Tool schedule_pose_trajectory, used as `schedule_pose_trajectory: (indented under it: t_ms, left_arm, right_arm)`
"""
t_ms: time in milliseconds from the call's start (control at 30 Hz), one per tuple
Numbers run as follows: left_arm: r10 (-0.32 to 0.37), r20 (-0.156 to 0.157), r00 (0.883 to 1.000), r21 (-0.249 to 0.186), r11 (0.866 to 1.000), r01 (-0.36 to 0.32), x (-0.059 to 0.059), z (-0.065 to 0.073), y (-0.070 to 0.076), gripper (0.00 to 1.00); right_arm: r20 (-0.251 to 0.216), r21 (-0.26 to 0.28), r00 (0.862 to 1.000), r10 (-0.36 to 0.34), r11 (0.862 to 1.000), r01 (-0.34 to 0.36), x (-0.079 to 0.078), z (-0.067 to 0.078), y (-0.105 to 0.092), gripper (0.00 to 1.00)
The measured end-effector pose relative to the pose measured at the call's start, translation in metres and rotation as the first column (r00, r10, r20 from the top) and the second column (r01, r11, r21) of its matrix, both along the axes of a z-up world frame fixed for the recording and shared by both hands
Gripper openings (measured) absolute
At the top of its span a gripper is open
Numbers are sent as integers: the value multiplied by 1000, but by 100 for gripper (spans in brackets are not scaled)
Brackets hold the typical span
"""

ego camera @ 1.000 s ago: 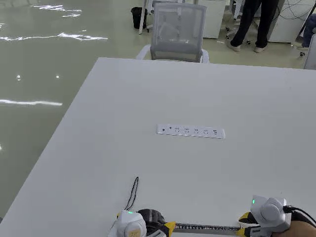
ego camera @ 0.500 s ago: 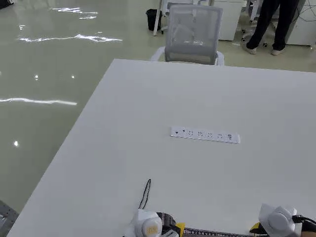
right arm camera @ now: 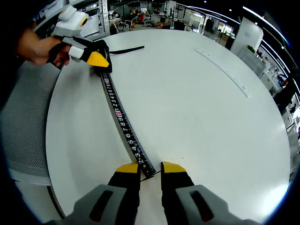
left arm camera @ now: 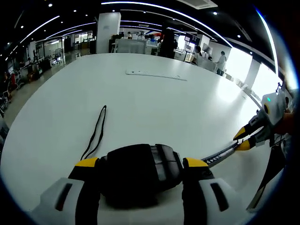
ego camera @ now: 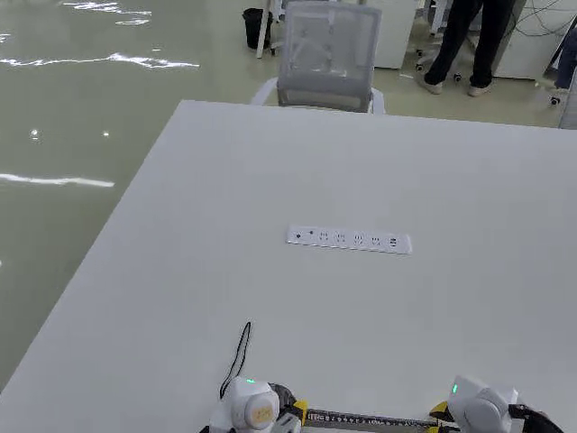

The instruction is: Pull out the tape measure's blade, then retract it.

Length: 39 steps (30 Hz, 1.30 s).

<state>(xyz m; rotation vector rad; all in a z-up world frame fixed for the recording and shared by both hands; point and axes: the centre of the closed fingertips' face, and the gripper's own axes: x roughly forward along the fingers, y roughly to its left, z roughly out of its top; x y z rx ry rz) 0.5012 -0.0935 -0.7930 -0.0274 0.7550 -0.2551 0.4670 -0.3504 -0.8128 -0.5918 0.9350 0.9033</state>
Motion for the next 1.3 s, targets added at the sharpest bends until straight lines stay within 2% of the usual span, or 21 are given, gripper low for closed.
schedule_pose_trajectory:
  t_ms: [133,300,367,433,867,1100,1300]
  left_arm:
    - [-1,6,1000,3,1000,1,0,0,0,69]
    - [-18,3,1000,21,1000,18,0,-1,1,67]
    - [-34,10,999,41,999,34,0,-2,1,66]
    - [-30,0,1000,43,999,30,-1,-3,1,66]
    - [-37,-8,999,30,999,37,-1,-2,1,65]
    - [-43,-16,999,23,999,44,-1,-2,1,65]
    - [-47,-22,999,21,999,47,-2,-2,1,65]
  right_arm:
    - [8,-4,1000,3,1000,-3,1,-2,-1,16]
    - [16,-8,1000,4,1000,-4,0,3,1,16]
    - [22,-13,1000,12,1000,-11,1,-1,1,16]
    - [26,-22,999,19,1000,-18,0,0,2,16]
    - [33,-22,999,29,999,-29,1,0,2,16]
    - [18,5,1000,9,1000,-9,0,1,6,16]
    - [14,11,1000,20,1000,-20,-1,1,12,16]
